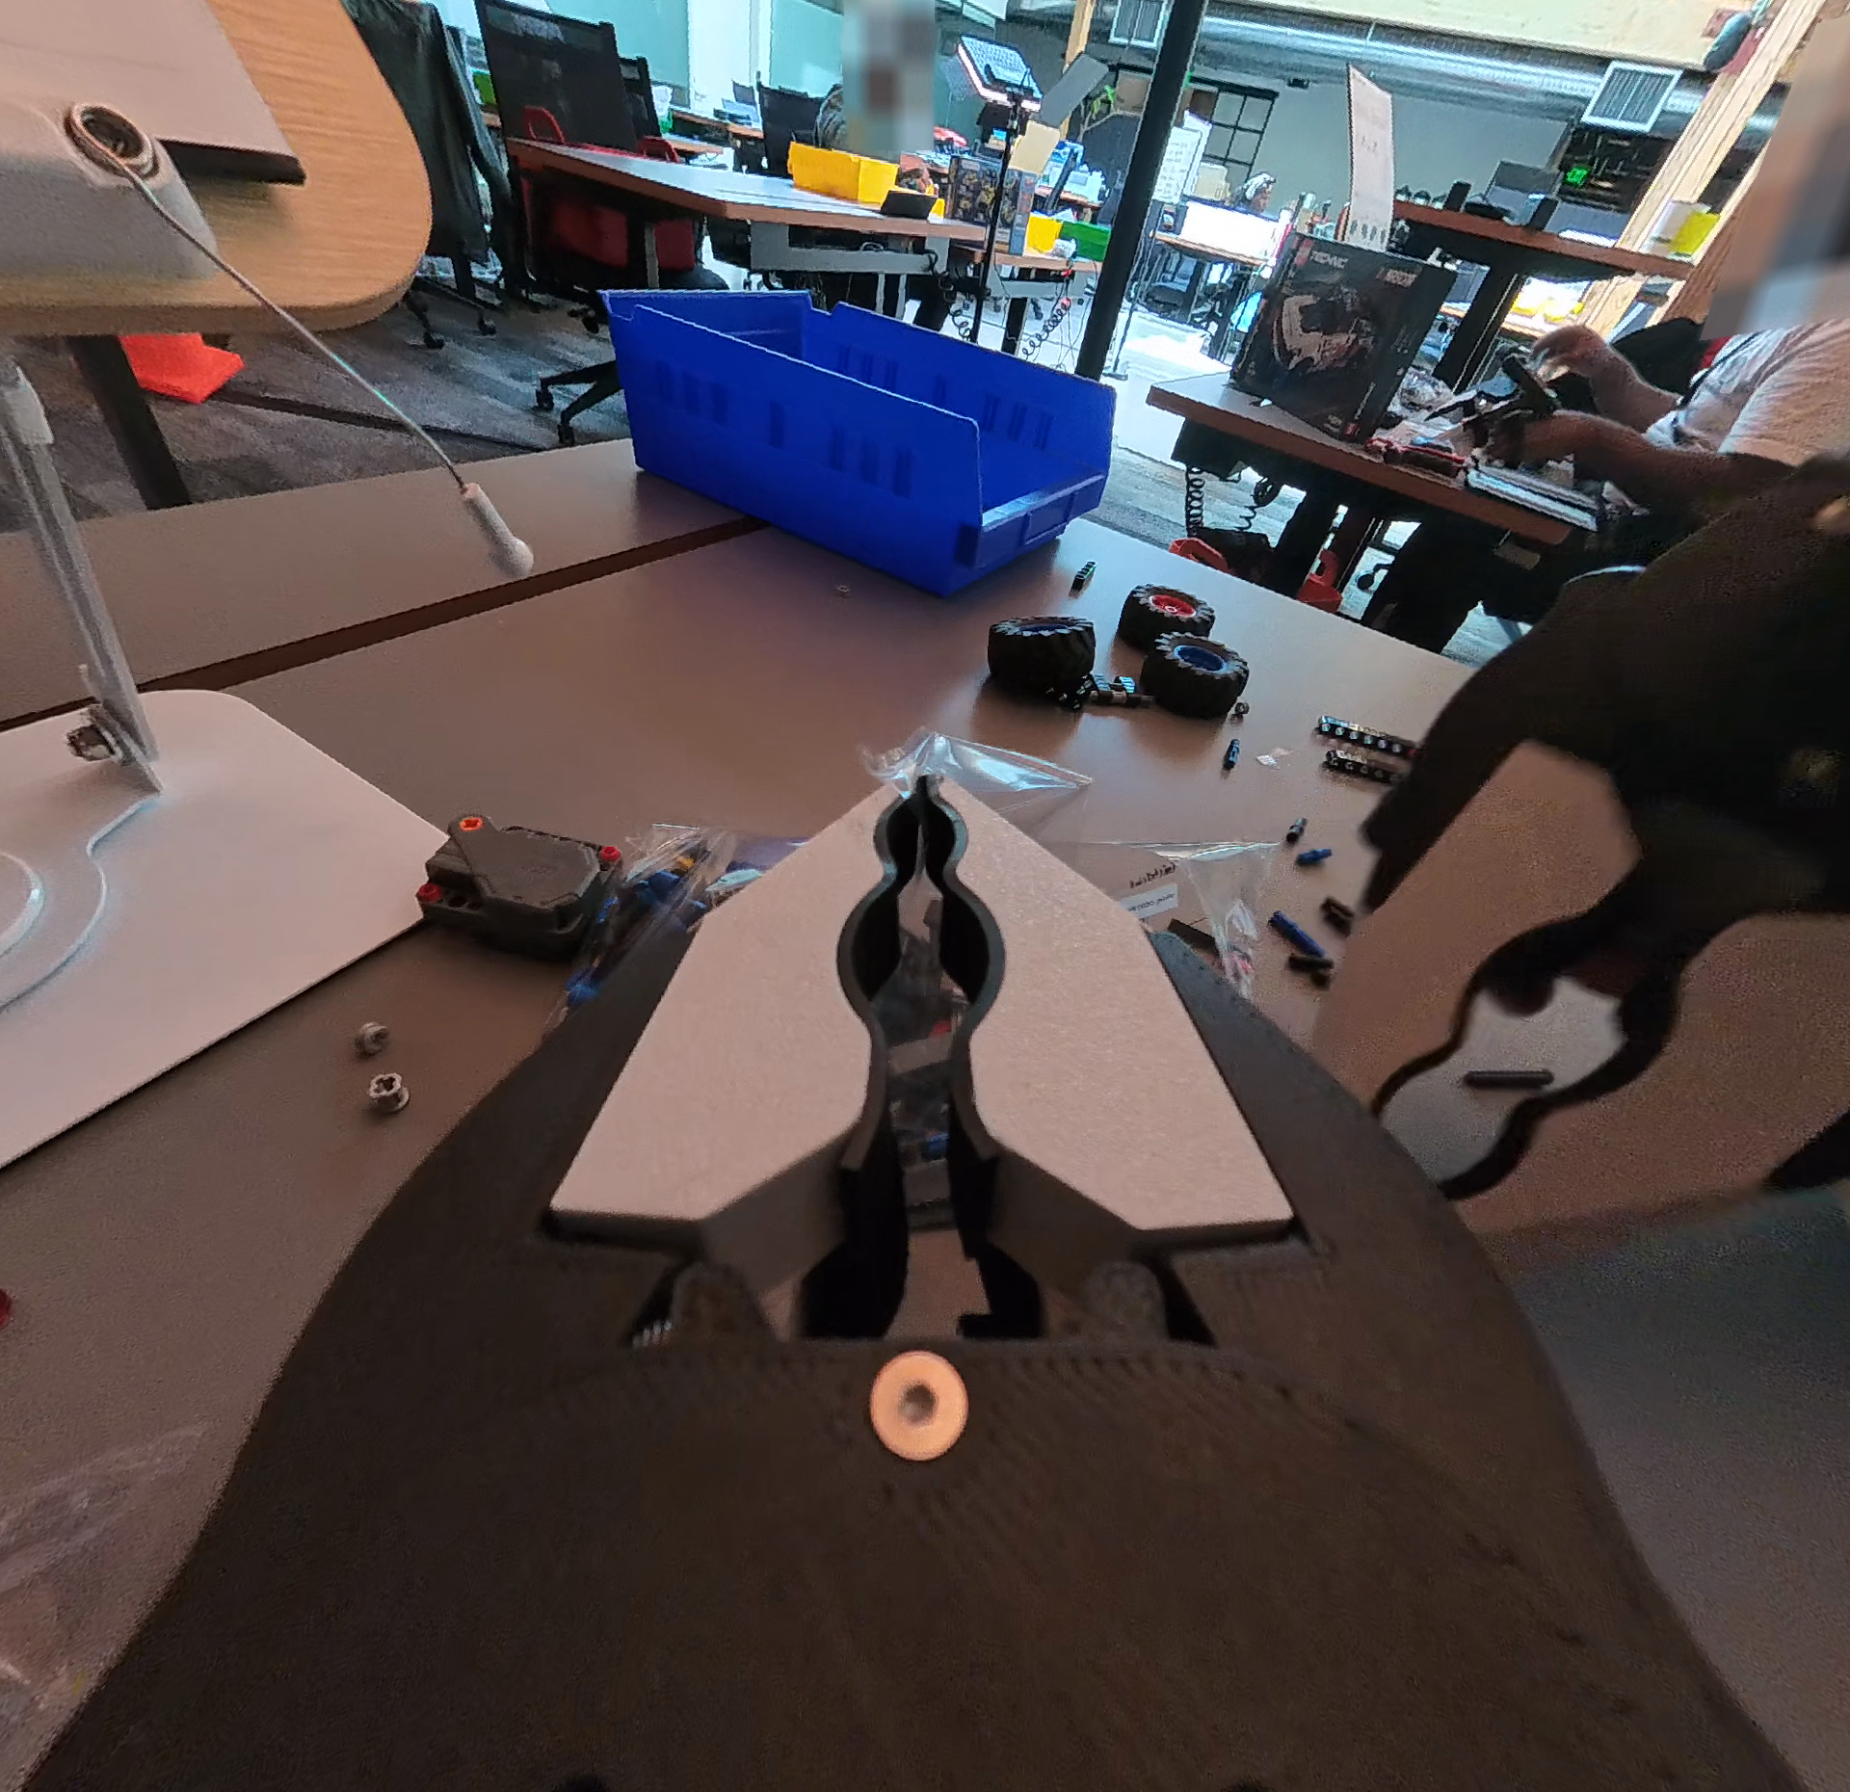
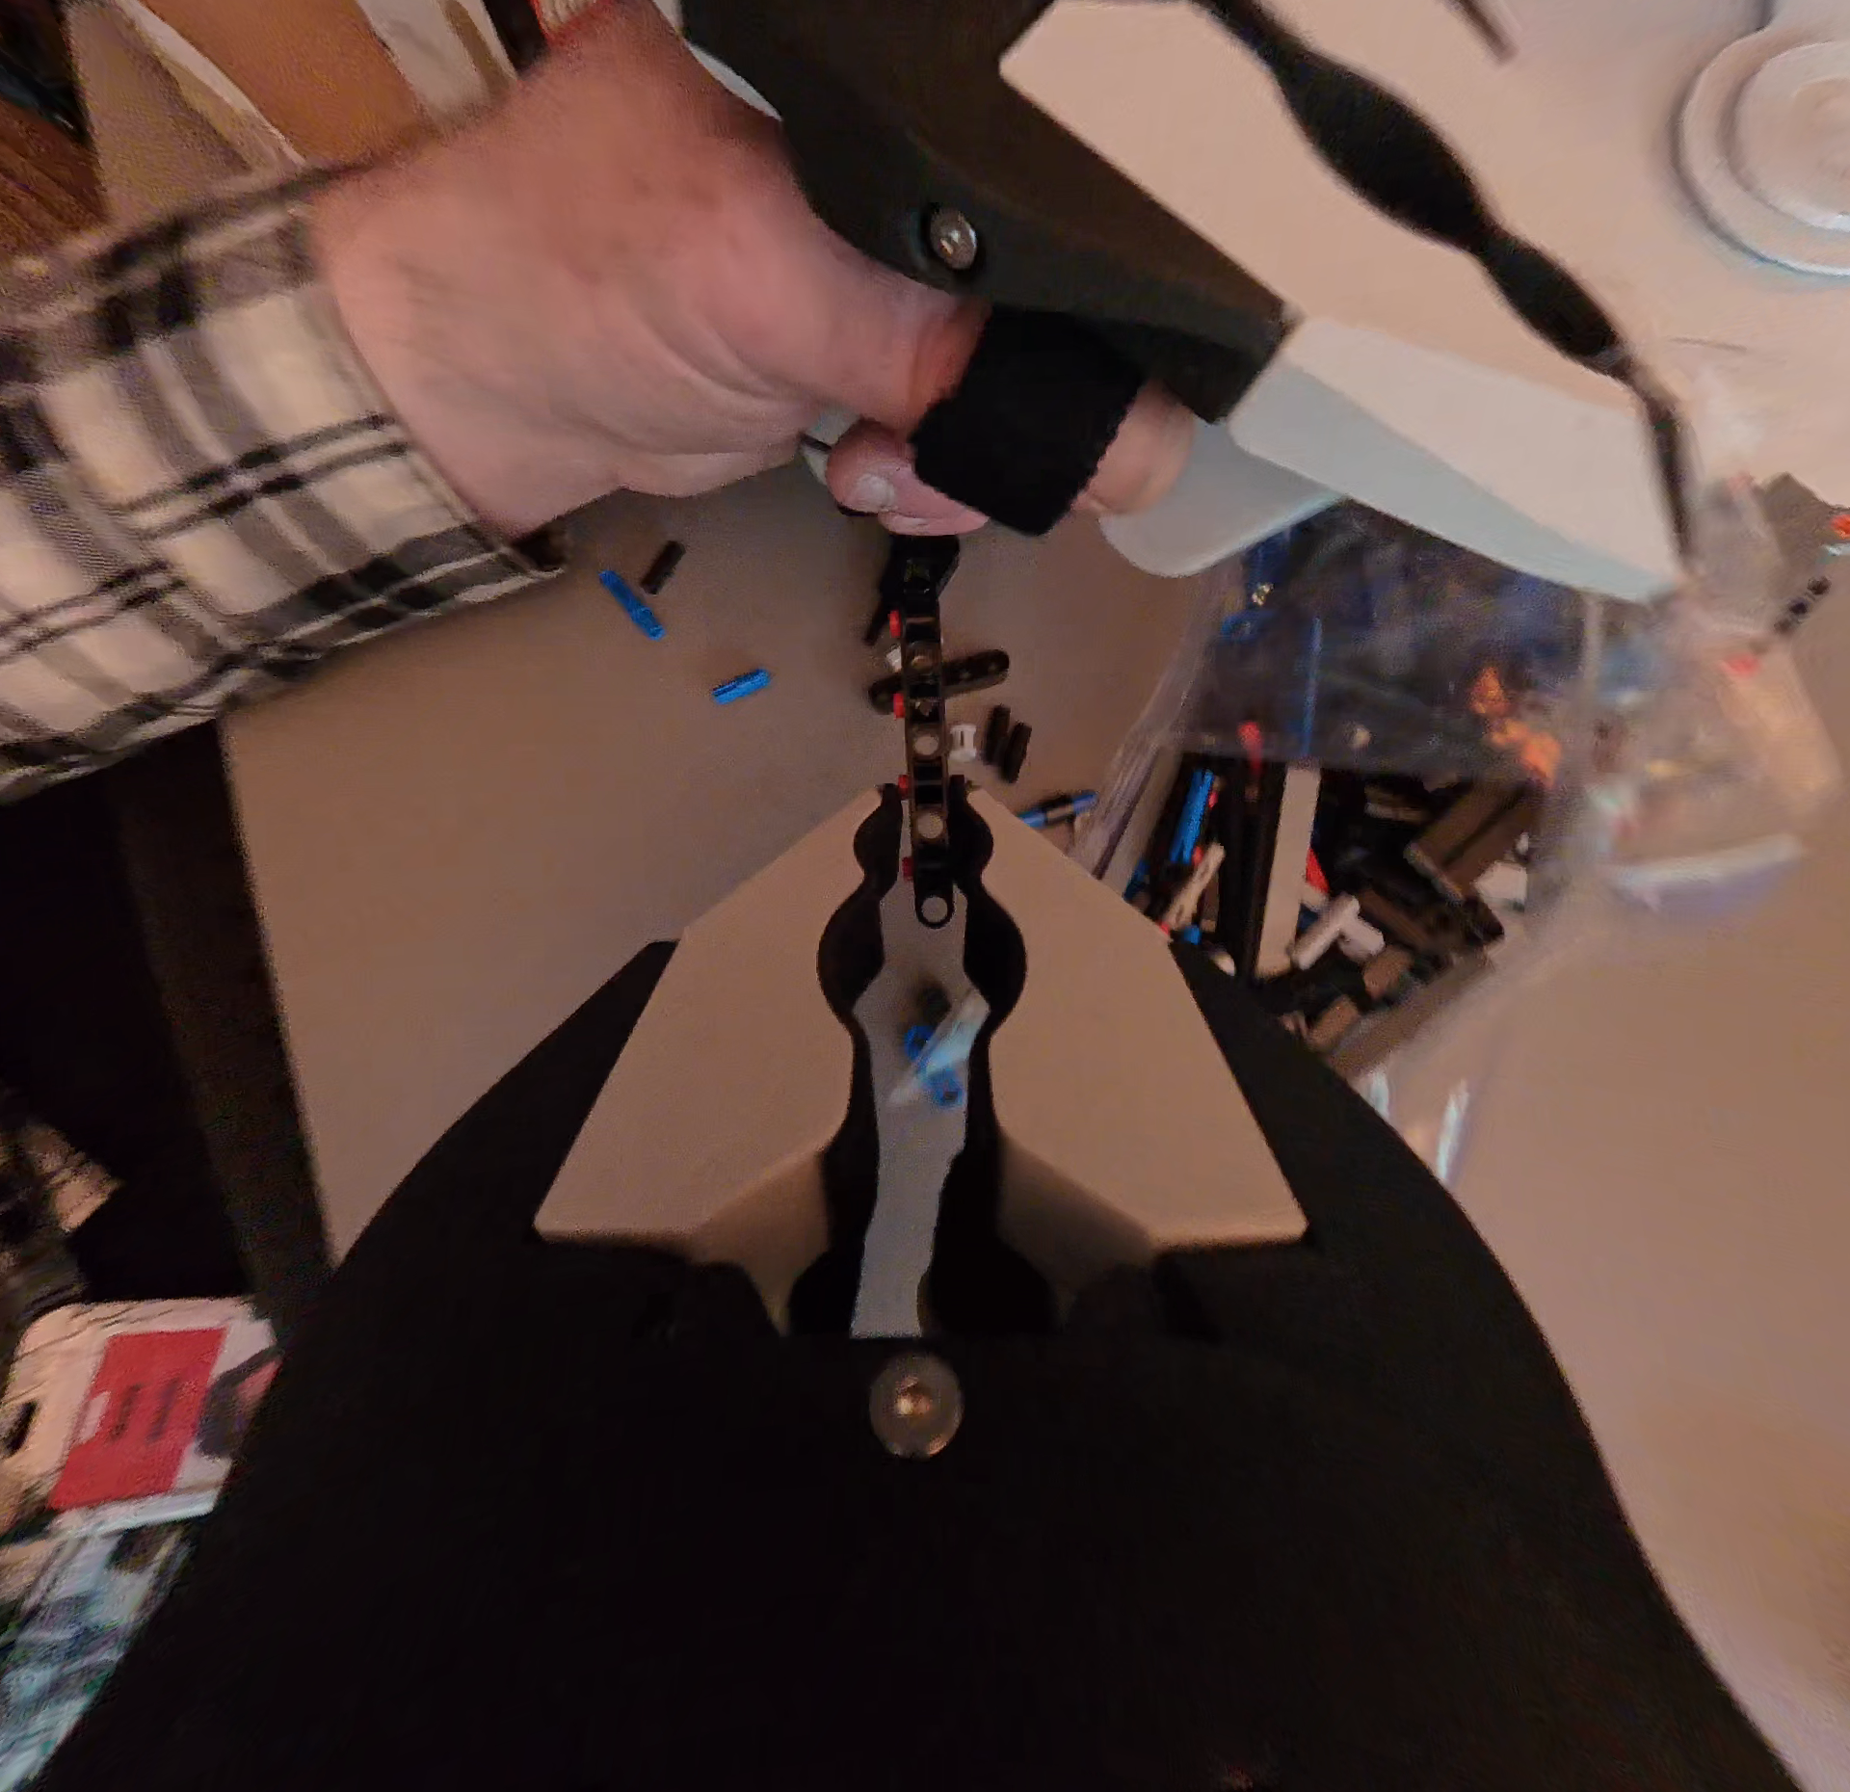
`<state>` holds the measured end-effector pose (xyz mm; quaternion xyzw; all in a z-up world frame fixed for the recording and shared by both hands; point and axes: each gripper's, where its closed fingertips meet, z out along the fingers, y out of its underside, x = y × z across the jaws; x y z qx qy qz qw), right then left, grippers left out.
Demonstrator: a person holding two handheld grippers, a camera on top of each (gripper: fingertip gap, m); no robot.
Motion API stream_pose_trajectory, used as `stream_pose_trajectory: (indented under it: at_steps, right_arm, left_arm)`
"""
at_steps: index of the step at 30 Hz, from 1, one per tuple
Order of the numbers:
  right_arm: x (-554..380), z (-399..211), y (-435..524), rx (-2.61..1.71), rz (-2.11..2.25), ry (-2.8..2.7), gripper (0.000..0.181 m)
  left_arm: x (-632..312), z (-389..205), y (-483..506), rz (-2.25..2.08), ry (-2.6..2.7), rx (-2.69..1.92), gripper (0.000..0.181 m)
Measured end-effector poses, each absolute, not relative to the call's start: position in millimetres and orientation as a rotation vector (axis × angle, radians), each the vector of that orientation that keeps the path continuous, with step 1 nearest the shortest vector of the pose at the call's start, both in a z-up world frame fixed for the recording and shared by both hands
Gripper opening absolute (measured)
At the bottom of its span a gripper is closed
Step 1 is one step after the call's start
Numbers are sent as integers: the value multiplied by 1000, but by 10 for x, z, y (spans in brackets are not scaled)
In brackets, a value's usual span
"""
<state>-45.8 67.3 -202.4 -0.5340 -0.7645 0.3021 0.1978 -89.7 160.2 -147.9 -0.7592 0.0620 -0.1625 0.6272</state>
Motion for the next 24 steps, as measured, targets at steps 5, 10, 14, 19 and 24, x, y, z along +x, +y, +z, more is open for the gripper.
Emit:
stream_pose_trajectory:
  at_steps: [5, 10, 14, 19, 24]
  right_arm:
    - [-73, -1756, 1232, -1653, 617, -1962, 6]
    - [-386, -2009, 1603, -1720, 407, -1919, 12]
    - [-537, -2133, 1544, -1746, 462, -1961, 27]
    - [-497, -1755, 853, -1470, 793, -2059, 23]
    - [-759, -2166, 438, -1455, 785, -2125, 31]
  left_arm:
    - [-889, -1481, 1610, -379, 137, -1734, 0]
    - [-857, -1478, 1609, -375, 154, -1730, 0]
    - [-866, -1458, 1585, -373, 161, -1730, 0]
    - [-769, -1482, 1585, -408, 223, -1779, 0]
    - [-761, -1594, 1577, -426, 368, -1908, 0]
